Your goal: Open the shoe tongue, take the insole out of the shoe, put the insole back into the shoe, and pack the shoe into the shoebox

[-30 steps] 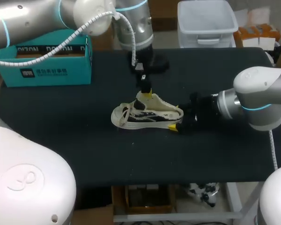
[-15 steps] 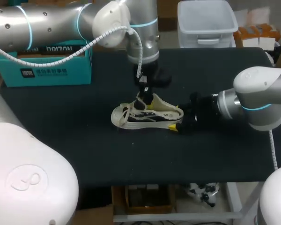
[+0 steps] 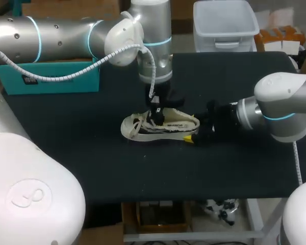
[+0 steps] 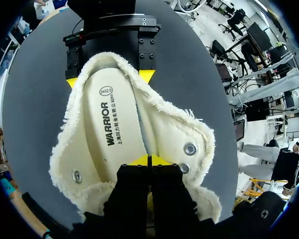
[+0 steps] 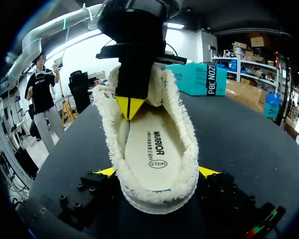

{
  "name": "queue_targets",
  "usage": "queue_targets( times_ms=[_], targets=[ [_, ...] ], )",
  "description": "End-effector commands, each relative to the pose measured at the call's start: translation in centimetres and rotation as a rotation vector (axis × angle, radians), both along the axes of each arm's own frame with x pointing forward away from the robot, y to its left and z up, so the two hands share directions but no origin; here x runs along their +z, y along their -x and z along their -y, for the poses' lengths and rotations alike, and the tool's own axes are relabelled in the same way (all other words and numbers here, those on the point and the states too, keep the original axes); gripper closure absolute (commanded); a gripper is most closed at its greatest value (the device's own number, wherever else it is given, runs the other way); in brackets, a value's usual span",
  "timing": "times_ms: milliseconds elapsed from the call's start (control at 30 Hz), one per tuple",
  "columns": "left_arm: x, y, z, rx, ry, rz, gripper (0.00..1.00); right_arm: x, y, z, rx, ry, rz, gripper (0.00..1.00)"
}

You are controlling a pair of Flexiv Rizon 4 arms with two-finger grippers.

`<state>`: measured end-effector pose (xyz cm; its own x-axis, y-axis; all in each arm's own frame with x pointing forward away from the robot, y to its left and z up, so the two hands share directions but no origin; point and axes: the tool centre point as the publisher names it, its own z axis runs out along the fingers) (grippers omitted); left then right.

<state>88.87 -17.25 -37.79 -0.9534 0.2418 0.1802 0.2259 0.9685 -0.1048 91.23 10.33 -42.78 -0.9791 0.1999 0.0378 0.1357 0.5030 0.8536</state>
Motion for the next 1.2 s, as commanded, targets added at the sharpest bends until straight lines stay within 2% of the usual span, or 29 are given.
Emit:
queue_targets(
  times_ms=[33, 267, 433, 600, 767, 833, 1000, 1200],
  targets=[
    [-1.0, 0.8, -0.3, 0.008, 0.001, 0.012, 1.0, -0.2, -0.1, 0.2, 0.0, -0.004, 0.001, 1.0],
    [-1.7, 1.6, -0.6, 0.084, 0.021, 0.039, 1.0, -0.2, -0.1, 0.2, 0.0, -0.004, 0.001, 1.0],
    [-2.0, 1.9, -0.6, 0.139, 0.038, 0.077, 1.0, -0.2, -0.1, 0.2, 0.0, -0.004, 0.001, 1.0],
    [-2.6, 2.0, -0.2, 0.154, 0.023, 0.133, 1.0, -0.2, -0.1, 0.2, 0.0, -0.004, 0.001, 1.0],
    [-3.0, 1.7, 0.2, 0.167, 0.019, 0.164, 0.83, -0.2, -0.1, 0.2, 0.0, -0.004, 0.001, 1.0],
    [-3.0, 1.5, 0.3, 0.17, 0.02, 0.173, 0.73, -0.2, -0.1, 0.2, 0.0, -0.004, 0.001, 1.0],
    [-3.1, 0.9, 0.8, 0.189, 0.026, 0.189, 0.72, -0.2, -0.1, 0.2, 0.0, -0.004, 0.001, 1.0],
    [-3.3, -0.3, 1.3, 0.21, 0.026, 0.196, 0.75, -0.2, -0.1, 0.2, 0.0, -0.004, 0.001, 1.0]
  ],
)
